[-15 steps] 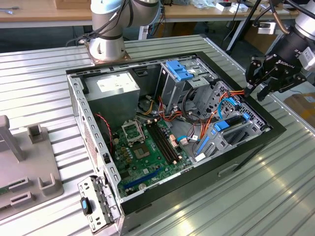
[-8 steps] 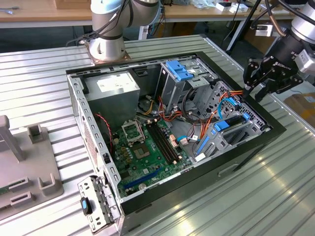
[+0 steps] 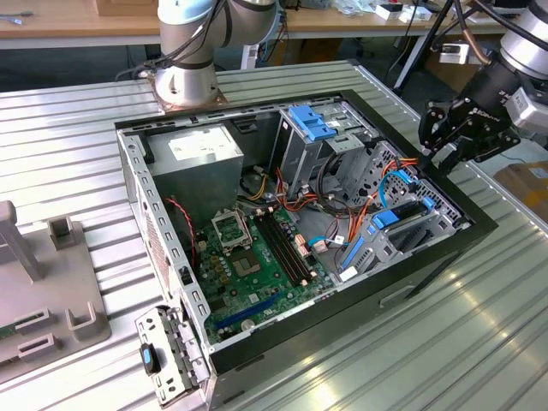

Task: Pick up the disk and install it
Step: 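Insert the first disk wire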

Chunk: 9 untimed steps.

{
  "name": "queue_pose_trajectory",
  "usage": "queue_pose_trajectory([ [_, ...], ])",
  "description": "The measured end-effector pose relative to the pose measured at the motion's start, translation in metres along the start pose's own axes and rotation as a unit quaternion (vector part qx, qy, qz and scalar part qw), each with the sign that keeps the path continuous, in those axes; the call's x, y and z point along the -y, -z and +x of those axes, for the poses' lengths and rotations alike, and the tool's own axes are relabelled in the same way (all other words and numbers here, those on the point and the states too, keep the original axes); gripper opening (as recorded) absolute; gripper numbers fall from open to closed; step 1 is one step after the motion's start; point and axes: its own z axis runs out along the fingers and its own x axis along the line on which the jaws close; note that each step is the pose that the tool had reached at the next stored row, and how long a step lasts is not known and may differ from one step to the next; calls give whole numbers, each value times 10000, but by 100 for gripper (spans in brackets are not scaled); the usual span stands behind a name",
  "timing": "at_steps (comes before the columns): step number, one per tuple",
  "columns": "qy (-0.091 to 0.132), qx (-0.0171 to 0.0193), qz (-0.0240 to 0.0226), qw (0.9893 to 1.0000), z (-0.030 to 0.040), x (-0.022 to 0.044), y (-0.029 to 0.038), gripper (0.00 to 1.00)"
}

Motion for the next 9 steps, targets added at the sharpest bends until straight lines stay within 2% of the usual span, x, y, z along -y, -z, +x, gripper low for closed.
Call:
queue_pose_trajectory([
  [1, 0, -1, 0, 10000, 44, 35, 0, 44],
  [7, 3, 0, 0, 10000, 47, 38, -11, 44],
  [8, 3, 0, 0, 10000, 47, 38, -11, 43],
  [9, 3, 0, 0, 10000, 47, 38, -11, 36],
])
